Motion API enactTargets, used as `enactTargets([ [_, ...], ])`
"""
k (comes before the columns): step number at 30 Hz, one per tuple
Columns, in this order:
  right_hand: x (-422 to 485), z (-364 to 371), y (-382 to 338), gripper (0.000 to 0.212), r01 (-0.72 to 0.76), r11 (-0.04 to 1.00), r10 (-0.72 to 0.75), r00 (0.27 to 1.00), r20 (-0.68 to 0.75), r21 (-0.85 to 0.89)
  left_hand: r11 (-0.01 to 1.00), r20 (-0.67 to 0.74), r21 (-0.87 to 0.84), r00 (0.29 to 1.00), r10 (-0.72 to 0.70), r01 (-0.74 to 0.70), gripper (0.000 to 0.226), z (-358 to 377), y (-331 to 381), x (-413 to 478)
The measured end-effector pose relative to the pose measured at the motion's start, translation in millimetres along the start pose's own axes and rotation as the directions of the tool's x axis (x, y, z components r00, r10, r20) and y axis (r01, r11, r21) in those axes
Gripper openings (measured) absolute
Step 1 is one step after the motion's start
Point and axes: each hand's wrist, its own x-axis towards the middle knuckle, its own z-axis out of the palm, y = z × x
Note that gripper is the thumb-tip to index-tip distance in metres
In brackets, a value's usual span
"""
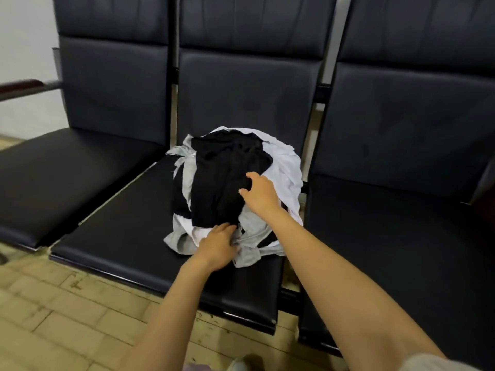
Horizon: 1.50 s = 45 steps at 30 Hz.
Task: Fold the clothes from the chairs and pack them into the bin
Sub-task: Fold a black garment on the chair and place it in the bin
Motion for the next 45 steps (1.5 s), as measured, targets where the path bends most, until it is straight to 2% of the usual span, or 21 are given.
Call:
enactTargets([
  [4,-24.0,-22.4,3.2,0.020,0.057,0.947,0.036,0.959,-0.281,0.317,0.980,-0.301,-0.194,0.948,-0.102,0.044,0.055,-3.3,12.4,-4.4],
  [6,-44.7,-39.6,14.3,0.015,0.042,0.881,0.111,0.950,-0.292,0.471,0.979,-0.457,-0.200,0.887,-0.069,-0.027,0.073,-5.7,27.1,-10.4],
  [8,-67.8,-53.9,33.2,0.021,-0.001,0.818,0.159,0.961,-0.225,0.575,0.990,-0.489,-0.067,0.869,0.078,-0.127,0.087,-6.0,43.3,-14.6],
  [11,-100.9,-78.7,59.8,0.031,-0.044,0.797,0.208,0.956,-0.206,0.602,0.984,-0.319,0.103,0.932,0.170,-0.144,0.078,4.9,66.6,-13.0],
  [13,-120.7,-102.4,70.9,0.030,-0.069,0.770,0.265,0.939,-0.220,0.635,0.985,-0.259,0.078,0.951,0.170,-0.155,0.067,13.3,78.9,-12.3],
  [16,-144.5,-136.7,92.5,0.030,-0.090,0.803,0.294,0.920,-0.260,0.590,0.948,-0.350,0.053,0.884,0.311,-0.312,0.026,22.5,102.2,-14.8],
  [18,-157.5,-158.0,112.3,0.029,-0.123,0.865,0.309,0.895,-0.323,0.486,0.915,-0.300,-0.053,0.880,0.368,-0.401,0.016,32.9,130.4,-23.3],
  [21,-173.3,-190.9,147.5,0.027,-0.247,0.920,0.363,0.829,-0.425,0.304,0.842,-0.112,-0.216,0.869,0.481,-0.494,0.022,65.2,184.3,-49.9],
  [22,-177.4,-200.7,160.7,0.029,-0.306,0.922,0.382,0.817,-0.431,0.238,0.806,0.004,-0.279,0.838,0.545,-0.523,0.028,76.7,201.0,-60.3],
  [24,-185.7,-212.4,188.8,0.035,-0.455,0.889,0.442,0.825,-0.353,0.050,0.745,0.253,-0.366,0.711,0.656,-0.557,0.046,92.4,223.9,-74.0],
  [25,-190.5,-213.6,200.8,0.039,-0.529,0.846,0.489,0.819,-0.299,-0.065,0.732,0.301,-0.361,0.671,0.678,-0.577,0.053,94.8,229.5,-74.0],
  [27,-200.6,-206.0,215.5,0.042,-0.583,0.777,0.536,0.811,-0.236,-0.238,0.740,0.254,-0.243,0.696,0.672,-0.627,0.051,94.5,229.3,-62.6],
  [29,-206.9,-189.7,219.5,0.039,-0.514,0.805,0.486,0.858,-0.167,-0.298,0.780,0.216,0.018,0.765,0.607,-0.625,0.050,95.7,221.3,-48.5],
  [31,-206.8,-171.8,214.9,0.037,-0.469,0.828,0.483,0.875,-0.034,-0.308,0.785,0.291,0.196,0.799,0.526,-0.588,0.063,103.0,211.9,-39.4],
  [35,-195.7,-155.7,209.8,0.049,-0.502,0.812,0.550,0.829,0.104,-0.297,0.841,0.299,0.188,0.845,0.443,-0.507,0.084,112.5,204.9,-29.8],
  [37,-189.7,-161.3,211.8,0.051,-0.514,0.817,0.559,0.817,0.142,-0.260,0.823,0.265,0.271,0.861,0.435,-0.499,0.067,110.5,208.2,-28.5],
  [39,-184.0,-169.3,218.4,0.050,-0.499,0.827,0.550,0.815,0.182,-0.260,0.743,0.230,0.360,0.826,0.515,-0.564,0.032,106.1,213.6,-34.1],
  [40,-181.1,-173.0,223.1,0.050,-0.494,0.828,0.547,0.815,0.190,-0.265,0.713,0.226,0.352,0.794,0.564,-0.606,0.021,102.6,215.5,-37.4],
  [42,-174.1,-177.8,235.9,0.055,-0.489,0.827,0.547,0.814,0.194,-0.277,0.683,0.304,0.225,0.716,0.628,-0.695,0.023,90.1,217.7,-45.1],
  [43,-171.4,-178.9,242.9,0.058,-0.481,0.829,0.542,0.817,0.197,-0.284,0.698,0.385,0.085,0.669,0.635,-0.711,0.029,81.5,218.7,-50.8],
  [45,-168.1,-181.3,254.4,0.060,-0.459,0.850,0.509,0.842,0.178,-0.259,0.764,0.532,-0.270,0.571,0.625,-0.586,0.030,66.0,219.5,-63.4],
])
